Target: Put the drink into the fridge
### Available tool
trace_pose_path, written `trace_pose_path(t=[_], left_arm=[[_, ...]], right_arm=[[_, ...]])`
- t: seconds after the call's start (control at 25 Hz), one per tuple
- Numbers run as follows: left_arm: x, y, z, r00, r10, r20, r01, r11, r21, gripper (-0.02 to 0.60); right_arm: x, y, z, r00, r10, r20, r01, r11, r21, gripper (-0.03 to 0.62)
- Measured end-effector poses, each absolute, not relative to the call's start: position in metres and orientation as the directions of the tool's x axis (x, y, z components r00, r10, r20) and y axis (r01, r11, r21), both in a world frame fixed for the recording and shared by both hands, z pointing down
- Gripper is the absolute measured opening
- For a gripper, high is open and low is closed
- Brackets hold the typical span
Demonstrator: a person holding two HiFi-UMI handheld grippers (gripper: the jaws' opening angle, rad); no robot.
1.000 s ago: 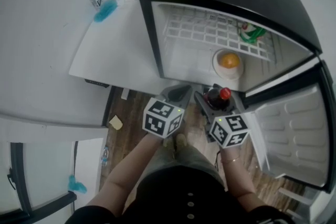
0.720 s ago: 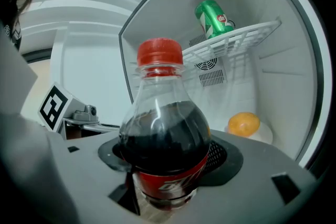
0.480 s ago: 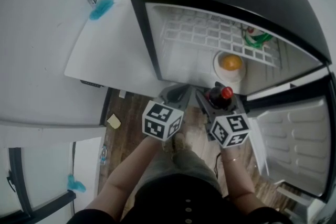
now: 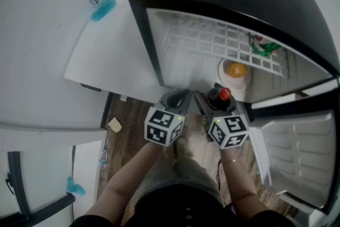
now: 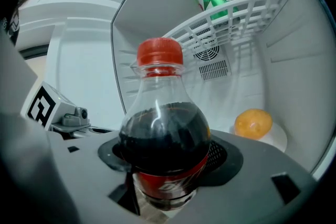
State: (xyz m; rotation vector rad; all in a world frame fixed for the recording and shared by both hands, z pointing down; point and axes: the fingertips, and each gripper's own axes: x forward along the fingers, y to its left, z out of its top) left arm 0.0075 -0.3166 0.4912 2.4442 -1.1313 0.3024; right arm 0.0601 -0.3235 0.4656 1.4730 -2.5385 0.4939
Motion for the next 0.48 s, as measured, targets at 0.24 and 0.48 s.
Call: trace_pose_path(t=[0.24, 0.48], left_arm=[[0.006, -0.326, 0.496, 0.618, -0.700, 0.358, -0.786, -0.552, 0.278, 0.006], [0.011, -0.332, 0.505, 0.624, -0.708, 0.330, -0.781, -0.562, 0.273, 0.006]], right_arm=[[0.061, -0.340, 0.469, -0.491, -0.819, 0.296, -0.871, 0.461, -0.170, 0.325], [0.060, -0.362, 0.471, -0.467, -0.836, 0.288, -0.884, 0.439, -0.162, 0.325]])
